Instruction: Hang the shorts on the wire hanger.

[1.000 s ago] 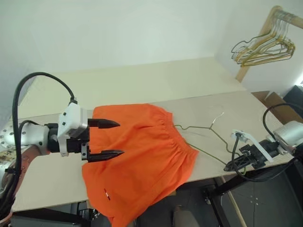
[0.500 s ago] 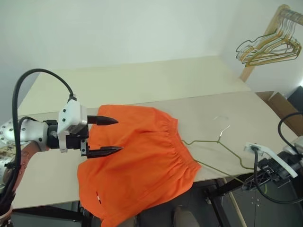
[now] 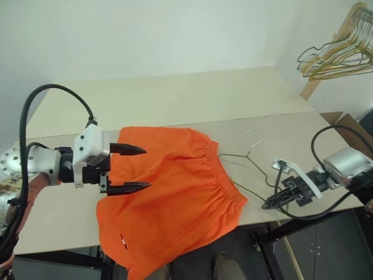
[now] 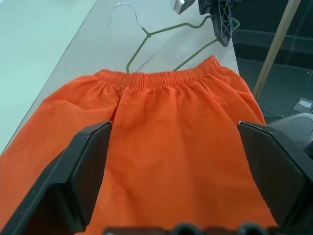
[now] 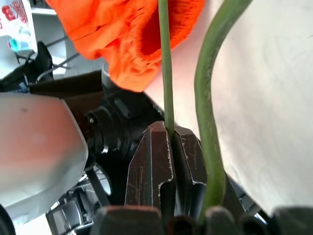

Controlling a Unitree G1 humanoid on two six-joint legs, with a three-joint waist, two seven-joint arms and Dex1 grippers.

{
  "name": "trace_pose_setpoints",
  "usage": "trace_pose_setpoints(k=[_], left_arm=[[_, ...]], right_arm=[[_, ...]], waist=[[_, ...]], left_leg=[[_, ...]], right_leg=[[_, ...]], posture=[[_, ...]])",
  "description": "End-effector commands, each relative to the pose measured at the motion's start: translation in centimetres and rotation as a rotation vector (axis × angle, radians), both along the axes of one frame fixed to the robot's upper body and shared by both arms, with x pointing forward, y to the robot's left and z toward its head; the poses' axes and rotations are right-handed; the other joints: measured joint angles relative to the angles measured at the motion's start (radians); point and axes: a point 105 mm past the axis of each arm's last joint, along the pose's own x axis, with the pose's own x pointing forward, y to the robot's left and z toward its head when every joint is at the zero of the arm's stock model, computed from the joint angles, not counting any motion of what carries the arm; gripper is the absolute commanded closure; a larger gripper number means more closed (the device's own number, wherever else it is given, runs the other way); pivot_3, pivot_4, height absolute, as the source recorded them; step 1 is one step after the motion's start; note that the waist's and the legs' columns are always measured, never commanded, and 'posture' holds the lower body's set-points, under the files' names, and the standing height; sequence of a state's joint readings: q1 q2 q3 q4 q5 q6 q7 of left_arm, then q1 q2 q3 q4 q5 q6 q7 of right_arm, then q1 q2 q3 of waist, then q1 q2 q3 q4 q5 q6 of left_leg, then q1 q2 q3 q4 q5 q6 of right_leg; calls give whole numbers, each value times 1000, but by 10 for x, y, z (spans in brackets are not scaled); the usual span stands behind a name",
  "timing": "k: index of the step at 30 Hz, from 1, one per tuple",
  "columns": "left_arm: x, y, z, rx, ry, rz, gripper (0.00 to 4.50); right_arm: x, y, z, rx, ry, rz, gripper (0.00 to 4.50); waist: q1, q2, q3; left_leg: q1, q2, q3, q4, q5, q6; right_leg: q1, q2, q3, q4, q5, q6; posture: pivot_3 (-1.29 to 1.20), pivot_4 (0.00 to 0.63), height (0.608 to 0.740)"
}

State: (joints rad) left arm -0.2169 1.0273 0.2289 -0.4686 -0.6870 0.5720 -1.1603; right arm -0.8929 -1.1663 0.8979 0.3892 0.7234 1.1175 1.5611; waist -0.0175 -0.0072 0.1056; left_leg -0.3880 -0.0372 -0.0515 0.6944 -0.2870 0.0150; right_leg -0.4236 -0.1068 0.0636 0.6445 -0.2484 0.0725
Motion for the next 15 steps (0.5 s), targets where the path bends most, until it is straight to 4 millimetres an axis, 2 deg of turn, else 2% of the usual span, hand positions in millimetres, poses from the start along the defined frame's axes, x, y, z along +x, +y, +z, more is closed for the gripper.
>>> trace_pose_setpoints(k=[1, 7, 13, 15], left_arm=[[-3, 0, 9, 14, -51, -6, 36], [-3, -1, 9, 14, -58, -8, 36], [-7, -2, 8, 15, -60, 3, 36], [-8, -1, 7, 18, -60, 3, 36]], right_arm=[[5, 16, 18, 92, -35, 72, 4500], [30, 30, 6, 90, -27, 22, 4500], [33, 38, -2, 121, 22, -22, 4500], [43, 41, 0, 156, 17, -83, 4500]], waist=[[1, 0, 0], [-3, 0, 0], [8, 0, 0], [8, -1, -1]], left_leg=[[0, 0, 0, 0, 0, 0], [2, 0, 1, 0, 0, -1], [0, -1, 1, 0, 1, -2], [0, -1, 0, 0, 2, -3]], right_leg=[[0, 0, 0, 0, 0, 0], [1, 2, 0, 0, 1, -1], [-1, 2, 0, 0, 1, -1], [0, 2, 0, 0, 1, -1]], posture=[[17, 82, 740], [36, 76, 740], [56, 64, 740], [58, 64, 740]])
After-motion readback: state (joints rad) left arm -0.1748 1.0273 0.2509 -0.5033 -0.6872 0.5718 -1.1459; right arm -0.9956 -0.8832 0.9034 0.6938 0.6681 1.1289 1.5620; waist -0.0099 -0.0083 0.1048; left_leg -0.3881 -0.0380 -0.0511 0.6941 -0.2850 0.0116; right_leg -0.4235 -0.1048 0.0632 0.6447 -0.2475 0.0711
